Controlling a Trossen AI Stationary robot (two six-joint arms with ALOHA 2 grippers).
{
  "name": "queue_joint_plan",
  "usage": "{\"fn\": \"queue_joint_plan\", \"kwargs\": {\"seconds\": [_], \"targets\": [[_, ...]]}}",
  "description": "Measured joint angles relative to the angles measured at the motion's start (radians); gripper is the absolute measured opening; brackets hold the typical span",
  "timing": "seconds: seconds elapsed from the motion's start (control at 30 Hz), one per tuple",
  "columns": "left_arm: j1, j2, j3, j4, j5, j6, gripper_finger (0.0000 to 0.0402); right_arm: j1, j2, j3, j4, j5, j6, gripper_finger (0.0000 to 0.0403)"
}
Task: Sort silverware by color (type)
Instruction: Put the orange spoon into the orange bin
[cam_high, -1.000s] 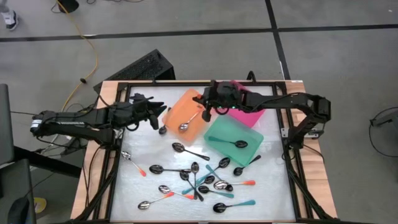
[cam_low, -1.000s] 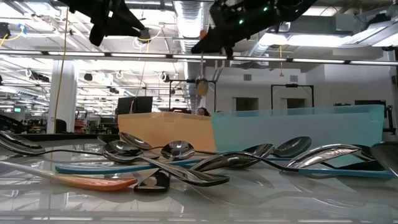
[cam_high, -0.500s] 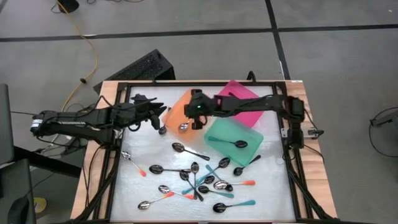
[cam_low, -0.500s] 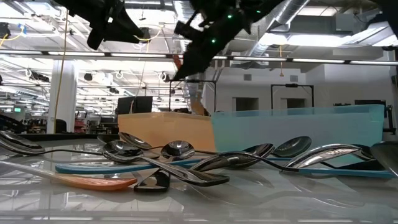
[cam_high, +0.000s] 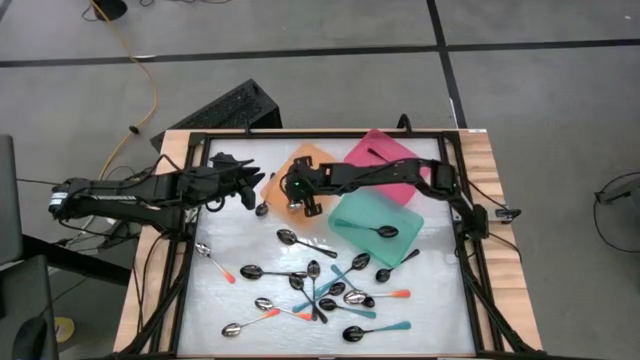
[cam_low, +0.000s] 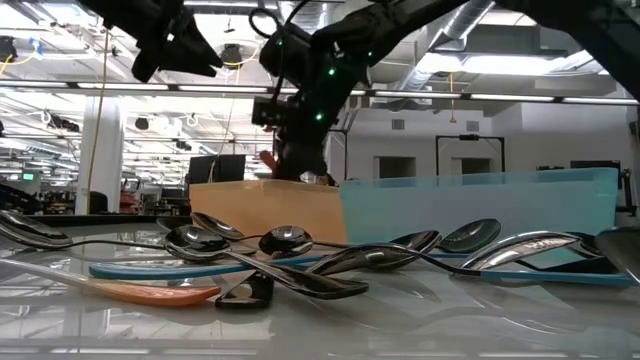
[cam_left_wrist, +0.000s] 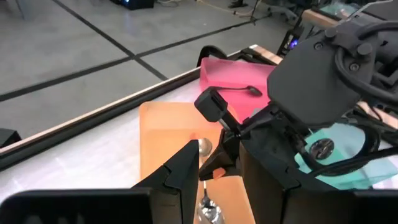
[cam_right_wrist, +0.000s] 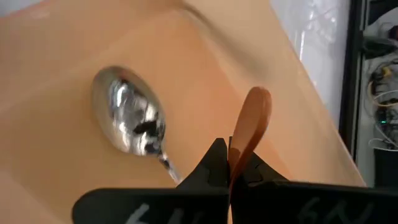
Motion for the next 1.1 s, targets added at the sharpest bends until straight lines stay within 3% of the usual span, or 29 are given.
{"fn": "queue_joint_plan", "kwargs": {"seconds": [0.5, 0.87, 1.1], "targets": [[0.0, 0.0, -0.01, -0.029, -0.018, -0.009, 0.01, -0.013, 0.038, -0.001, 0.004, 0.001, 0.038, 0.0014], [0.0, 0.0, -0.01, -0.033, -0.018, -0.004, 0.01, -0.019, 0.036, -0.001, -0.008, -0.132, 0.089, 0.007], [0.0, -0.003, -0.01, -0.043, 0.062, 0.044, 0.0116, -0.027, 0.017, 0.095, -0.097, -0.146, 0.091, 0.0134]]}}
